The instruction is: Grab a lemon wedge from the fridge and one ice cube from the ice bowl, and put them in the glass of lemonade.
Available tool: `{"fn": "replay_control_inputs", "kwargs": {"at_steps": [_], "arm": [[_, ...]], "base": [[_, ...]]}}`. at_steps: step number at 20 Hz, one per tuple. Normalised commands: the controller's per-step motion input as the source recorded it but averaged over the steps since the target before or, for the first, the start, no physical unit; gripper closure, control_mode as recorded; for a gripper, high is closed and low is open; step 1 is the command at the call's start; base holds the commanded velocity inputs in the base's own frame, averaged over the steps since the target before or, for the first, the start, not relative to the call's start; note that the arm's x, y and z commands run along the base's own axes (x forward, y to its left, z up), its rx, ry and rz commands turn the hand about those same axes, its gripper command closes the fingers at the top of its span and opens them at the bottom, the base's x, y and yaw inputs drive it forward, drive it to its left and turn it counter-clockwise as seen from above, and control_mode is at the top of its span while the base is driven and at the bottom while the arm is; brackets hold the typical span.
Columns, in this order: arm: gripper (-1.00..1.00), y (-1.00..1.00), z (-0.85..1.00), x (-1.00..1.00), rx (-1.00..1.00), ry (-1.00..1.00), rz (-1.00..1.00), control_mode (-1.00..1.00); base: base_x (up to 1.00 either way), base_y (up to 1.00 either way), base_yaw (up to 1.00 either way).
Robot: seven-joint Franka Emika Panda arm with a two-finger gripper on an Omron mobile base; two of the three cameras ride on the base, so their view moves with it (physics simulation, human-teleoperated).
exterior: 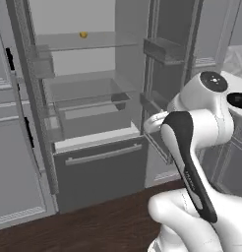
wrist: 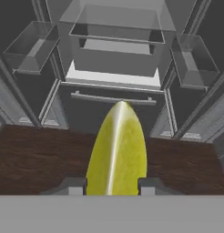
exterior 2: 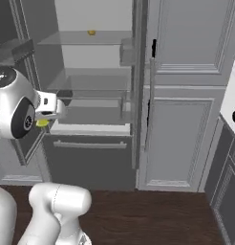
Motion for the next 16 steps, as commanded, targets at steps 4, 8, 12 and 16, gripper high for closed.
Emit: {"fn": "replay_control_inputs", "kwargs": {"at_steps": [4, 8, 12, 16], "arm": [[1.00, 0.00, 0.00, 0.00, 0.00, 0.00, 0.00, 1.00], [1.00, 0.00, 0.00, 0.00, 0.00, 0.00, 0.00, 1.00], [1.00, 0.00, 0.00, 0.00, 0.00, 0.00, 0.00, 1.00], [1.00, 0.00, 0.00, 0.00, 0.00, 0.00, 0.00, 1.00]], "base": [[-0.28, -0.01, -0.84], [0.00, 0.00, -0.99], [0.11, -0.17, -0.85], [0.72, -0.46, -0.18]]}}
